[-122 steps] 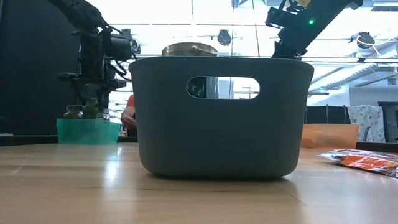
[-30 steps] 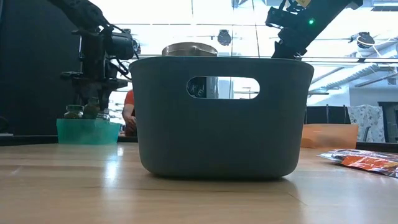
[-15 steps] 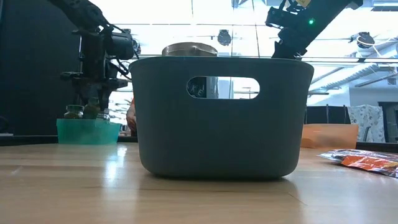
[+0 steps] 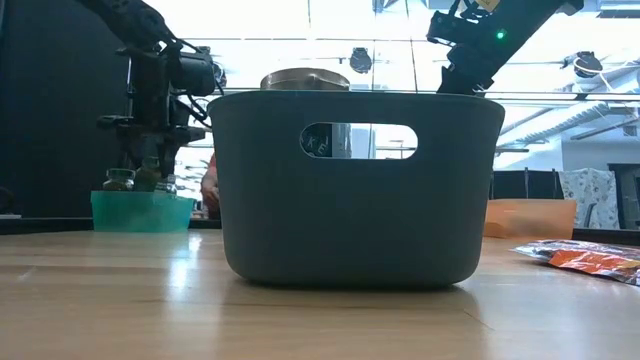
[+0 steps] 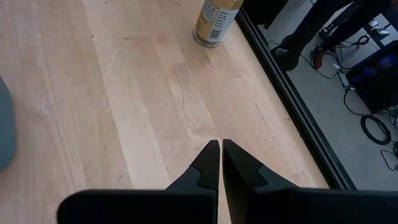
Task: Sort spices by type
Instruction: Put the green seasoning bottle into the light blue bin
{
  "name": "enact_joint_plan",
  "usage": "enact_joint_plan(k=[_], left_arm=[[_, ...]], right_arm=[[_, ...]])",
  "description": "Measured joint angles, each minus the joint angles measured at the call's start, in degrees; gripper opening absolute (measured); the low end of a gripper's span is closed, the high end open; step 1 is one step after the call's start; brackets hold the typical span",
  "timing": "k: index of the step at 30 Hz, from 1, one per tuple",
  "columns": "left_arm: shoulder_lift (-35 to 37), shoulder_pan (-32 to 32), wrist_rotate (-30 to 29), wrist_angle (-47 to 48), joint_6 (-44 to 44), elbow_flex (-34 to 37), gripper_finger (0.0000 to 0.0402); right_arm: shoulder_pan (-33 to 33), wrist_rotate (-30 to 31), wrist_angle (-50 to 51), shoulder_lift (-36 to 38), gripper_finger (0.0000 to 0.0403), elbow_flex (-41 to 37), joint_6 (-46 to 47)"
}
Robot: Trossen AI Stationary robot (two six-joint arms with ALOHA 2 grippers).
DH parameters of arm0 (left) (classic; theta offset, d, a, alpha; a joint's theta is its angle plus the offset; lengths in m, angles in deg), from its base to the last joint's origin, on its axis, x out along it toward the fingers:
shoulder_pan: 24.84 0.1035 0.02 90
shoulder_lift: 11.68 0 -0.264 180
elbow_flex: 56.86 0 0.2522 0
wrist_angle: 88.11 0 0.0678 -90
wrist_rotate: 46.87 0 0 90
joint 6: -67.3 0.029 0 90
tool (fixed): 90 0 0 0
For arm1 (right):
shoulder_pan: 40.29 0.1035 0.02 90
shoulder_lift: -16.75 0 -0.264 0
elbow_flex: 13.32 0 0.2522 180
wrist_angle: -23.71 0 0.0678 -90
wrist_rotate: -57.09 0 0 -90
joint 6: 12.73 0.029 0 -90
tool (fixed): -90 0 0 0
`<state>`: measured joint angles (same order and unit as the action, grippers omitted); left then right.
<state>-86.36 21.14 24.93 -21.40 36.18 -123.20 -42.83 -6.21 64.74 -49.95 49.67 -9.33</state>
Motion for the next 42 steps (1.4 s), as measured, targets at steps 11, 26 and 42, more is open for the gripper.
enact_joint_plan(k=[11, 26, 42], left_arm=[[0.0, 0.0, 0.0, 0.02, 0.39, 0.0, 0.0233], [0.0, 0.0, 1.66, 0.07, 0.55, 0.0, 0.0233], [0.02, 0.0, 3.03, 0.13, 0.5, 0.0, 0.0255]], right_arm=[[0.0, 0.0, -0.02, 0.0, 0.0, 0.0, 0.0], [0.02, -0.02, 0.0, 0.0, 0.0, 0.0, 0.0], [0.0, -0.01, 0.0, 0.0, 0.0, 0.0, 0.0]])
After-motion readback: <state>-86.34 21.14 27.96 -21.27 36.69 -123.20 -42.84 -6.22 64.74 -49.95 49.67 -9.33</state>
